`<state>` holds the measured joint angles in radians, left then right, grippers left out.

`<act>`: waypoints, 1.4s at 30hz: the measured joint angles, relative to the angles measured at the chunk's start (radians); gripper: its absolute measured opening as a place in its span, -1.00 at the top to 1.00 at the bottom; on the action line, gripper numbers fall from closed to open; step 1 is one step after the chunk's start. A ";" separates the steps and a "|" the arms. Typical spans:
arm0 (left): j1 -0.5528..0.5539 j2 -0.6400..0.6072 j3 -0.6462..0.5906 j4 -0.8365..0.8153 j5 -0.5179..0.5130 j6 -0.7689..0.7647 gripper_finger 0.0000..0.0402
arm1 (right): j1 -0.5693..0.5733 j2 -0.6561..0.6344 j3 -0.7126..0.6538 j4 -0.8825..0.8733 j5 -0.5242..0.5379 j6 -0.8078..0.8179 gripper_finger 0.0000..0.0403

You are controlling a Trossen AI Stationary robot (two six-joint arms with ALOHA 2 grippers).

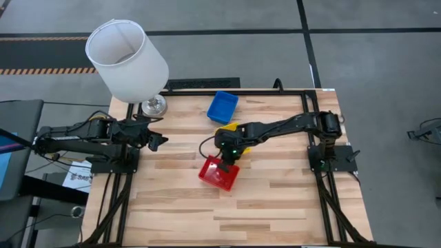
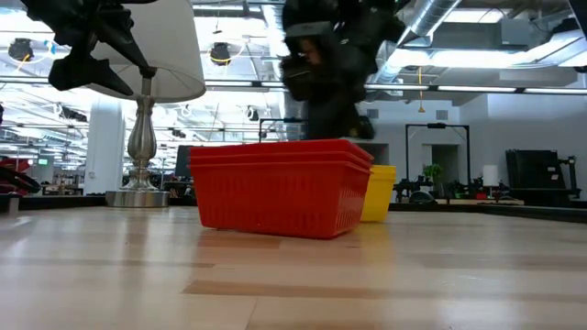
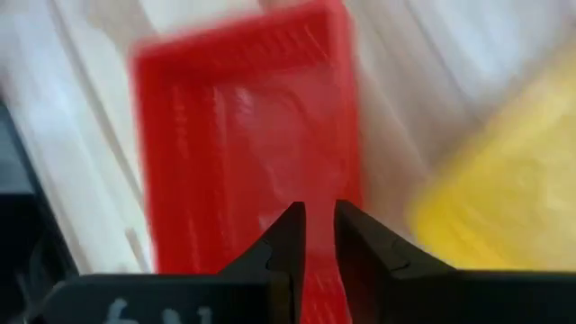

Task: Stack baskets by color
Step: Return to Home Position

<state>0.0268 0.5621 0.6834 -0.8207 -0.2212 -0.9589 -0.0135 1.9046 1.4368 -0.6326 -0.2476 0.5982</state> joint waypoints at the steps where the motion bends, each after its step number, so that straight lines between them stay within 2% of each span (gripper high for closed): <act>1: 0.000 0.000 0.000 0.001 0.000 0.002 -0.20 | 0.000 0.000 -0.001 -0.004 -0.003 0.000 0.57; 7: 0.000 -0.003 0.001 0.013 0.012 0.010 -0.20 | -0.012 -0.030 0.024 -0.011 -0.008 0.003 0.44; 13: 0.001 -0.027 0.081 0.027 -0.005 0.034 -0.20 | -0.016 -0.177 0.074 0.023 0.032 -0.030 0.39; 19: 0.000 -0.046 0.267 0.078 -0.028 0.216 -0.20 | -0.014 -0.418 0.094 0.023 0.072 -0.185 0.40; 23: 0.000 -0.049 0.377 0.069 -0.031 0.366 -0.20 | -0.013 -0.586 0.092 -0.068 0.078 -0.247 0.39; 26: 0.000 -0.054 0.428 0.076 -0.019 0.409 -0.20 | 0.030 -0.708 0.060 -0.061 0.226 -0.324 0.39; 28: 0.000 -0.066 0.434 0.107 0.030 0.530 -0.20 | 0.077 -0.789 -0.018 0.006 0.352 -0.396 0.39; 30: 0.000 -0.087 0.415 0.151 0.096 0.619 -0.20 | 0.103 -0.880 -0.137 0.137 0.370 -0.427 0.38; 33: 0.000 -0.151 0.351 0.246 0.114 0.626 -0.20 | 0.127 -1.027 -0.371 0.340 0.356 -0.414 0.36; 37: 0.000 -0.269 0.222 0.278 0.166 0.626 -0.20 | 0.161 -1.215 -0.668 0.559 0.356 -0.361 0.36; 42: 0.000 -0.418 0.029 0.383 0.197 0.580 -0.20 | 0.161 -1.392 -0.930 0.759 0.386 -0.343 0.36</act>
<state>0.0268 0.1437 0.7124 -0.4376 -0.0240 -0.3792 0.1478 0.5122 0.5064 0.1264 0.1383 0.2553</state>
